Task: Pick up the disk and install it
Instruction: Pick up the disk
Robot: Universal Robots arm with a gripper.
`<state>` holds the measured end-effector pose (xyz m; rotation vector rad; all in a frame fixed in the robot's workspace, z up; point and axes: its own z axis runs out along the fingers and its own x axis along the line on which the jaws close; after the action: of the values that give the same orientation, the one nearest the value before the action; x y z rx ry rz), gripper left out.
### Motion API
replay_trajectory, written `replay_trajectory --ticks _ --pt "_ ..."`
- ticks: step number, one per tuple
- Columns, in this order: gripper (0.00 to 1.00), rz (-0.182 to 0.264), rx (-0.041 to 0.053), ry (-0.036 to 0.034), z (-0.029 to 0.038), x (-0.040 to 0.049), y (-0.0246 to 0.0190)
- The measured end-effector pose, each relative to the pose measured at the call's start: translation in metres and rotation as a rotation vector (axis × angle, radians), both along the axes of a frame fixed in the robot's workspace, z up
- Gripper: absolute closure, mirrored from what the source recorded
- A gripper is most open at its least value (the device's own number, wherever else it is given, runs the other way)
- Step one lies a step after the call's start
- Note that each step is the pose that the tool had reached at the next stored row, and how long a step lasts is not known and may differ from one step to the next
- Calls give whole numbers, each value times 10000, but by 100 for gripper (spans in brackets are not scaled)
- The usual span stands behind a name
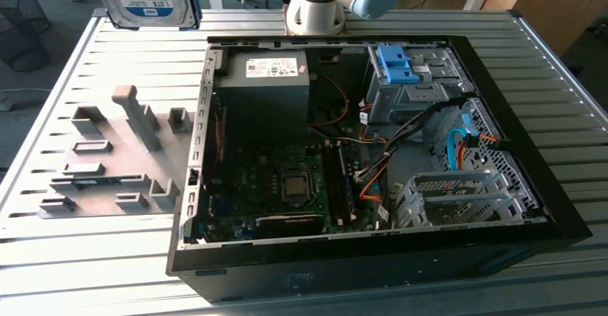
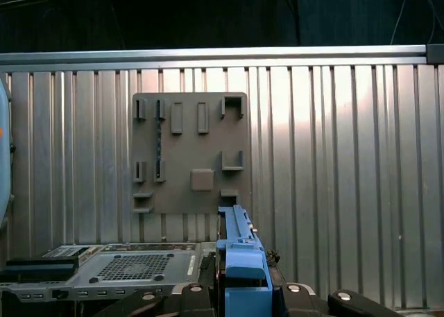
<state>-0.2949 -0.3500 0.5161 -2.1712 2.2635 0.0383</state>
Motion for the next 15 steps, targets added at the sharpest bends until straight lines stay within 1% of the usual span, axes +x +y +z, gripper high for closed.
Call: replay_trajectory --ticks 15 --pt "63 0 0 4 0 258 0"
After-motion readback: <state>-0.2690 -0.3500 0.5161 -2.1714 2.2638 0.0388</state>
